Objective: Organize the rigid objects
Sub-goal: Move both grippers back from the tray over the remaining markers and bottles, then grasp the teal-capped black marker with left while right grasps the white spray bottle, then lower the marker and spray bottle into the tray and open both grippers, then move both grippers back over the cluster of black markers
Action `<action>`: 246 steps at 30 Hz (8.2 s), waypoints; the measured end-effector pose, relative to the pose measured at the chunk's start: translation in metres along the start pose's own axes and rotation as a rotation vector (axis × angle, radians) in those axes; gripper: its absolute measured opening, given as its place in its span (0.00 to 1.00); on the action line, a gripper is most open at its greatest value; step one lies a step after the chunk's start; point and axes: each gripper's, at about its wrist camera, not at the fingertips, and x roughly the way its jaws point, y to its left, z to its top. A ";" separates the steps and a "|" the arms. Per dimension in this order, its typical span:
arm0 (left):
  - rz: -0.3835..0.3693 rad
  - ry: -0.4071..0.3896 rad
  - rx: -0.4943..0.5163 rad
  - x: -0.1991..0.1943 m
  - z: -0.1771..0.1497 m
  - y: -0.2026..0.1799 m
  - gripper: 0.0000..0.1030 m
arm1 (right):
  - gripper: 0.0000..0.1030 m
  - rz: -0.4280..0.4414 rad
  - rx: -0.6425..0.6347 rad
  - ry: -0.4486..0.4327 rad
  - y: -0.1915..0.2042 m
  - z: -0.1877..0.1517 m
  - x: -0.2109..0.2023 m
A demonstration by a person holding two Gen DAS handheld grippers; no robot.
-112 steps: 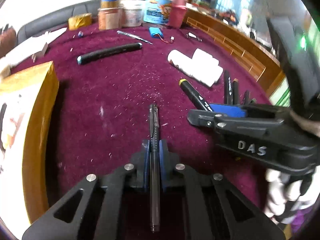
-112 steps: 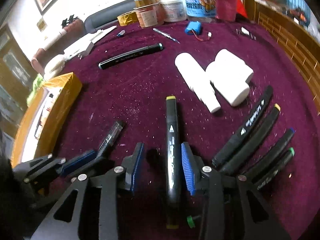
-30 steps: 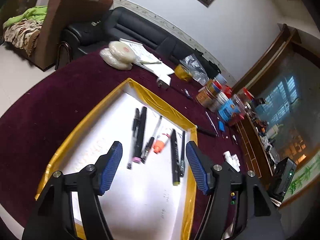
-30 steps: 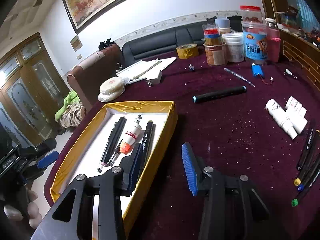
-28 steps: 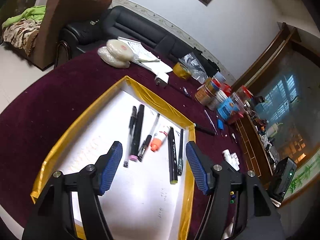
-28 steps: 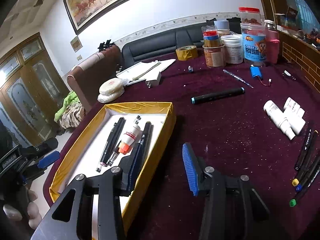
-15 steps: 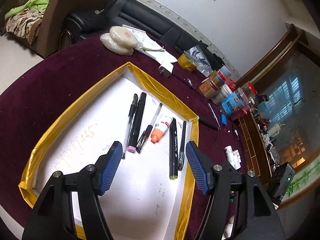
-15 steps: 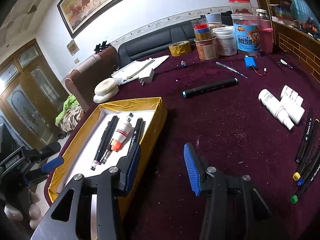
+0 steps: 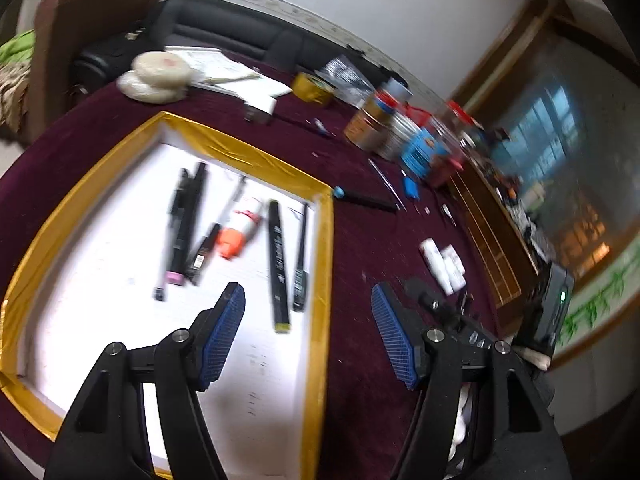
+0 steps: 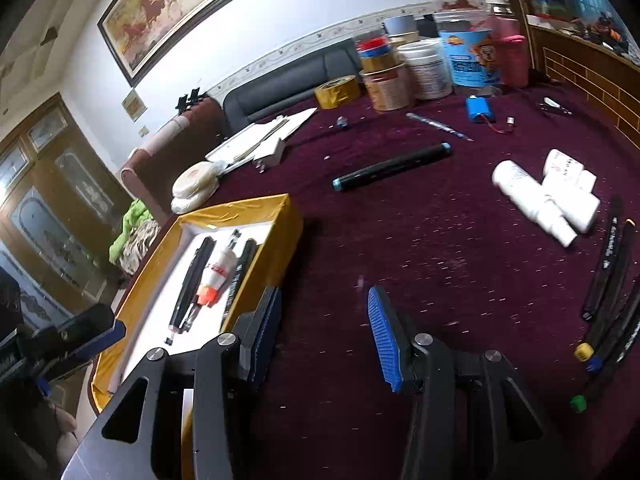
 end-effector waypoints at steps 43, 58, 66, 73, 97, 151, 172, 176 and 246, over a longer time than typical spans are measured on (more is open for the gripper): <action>0.223 0.290 0.673 0.306 0.074 -0.172 0.13 | 0.51 -0.128 0.372 -0.156 -0.242 0.073 -0.040; 0.149 0.381 0.621 0.225 -0.004 -0.176 0.12 | 0.51 -0.156 0.374 -0.136 -0.245 0.072 -0.038; 0.174 0.302 0.647 0.222 -0.021 -0.186 0.12 | 0.51 -0.202 0.359 -0.138 -0.245 0.071 -0.037; 0.002 0.136 0.480 0.133 0.025 -0.158 0.12 | 0.51 -0.249 0.324 -0.144 -0.241 0.072 -0.035; -0.149 -0.151 0.121 -0.036 0.018 -0.008 0.12 | 0.51 -0.197 -0.113 0.163 -0.117 0.100 0.038; 0.064 -0.143 -0.094 -0.064 0.037 0.135 0.49 | 0.26 0.402 0.103 0.589 0.160 0.022 0.175; 0.033 -0.192 -0.223 -0.087 0.011 0.180 0.56 | 0.43 0.263 -0.049 0.426 0.199 0.036 0.168; 0.035 -0.193 -0.226 -0.087 0.010 0.176 0.57 | 0.46 0.235 -0.126 0.329 0.187 0.048 0.131; -0.055 0.259 0.753 0.225 -0.064 -0.273 0.43 | 0.58 0.061 0.591 -0.176 -0.308 0.030 -0.073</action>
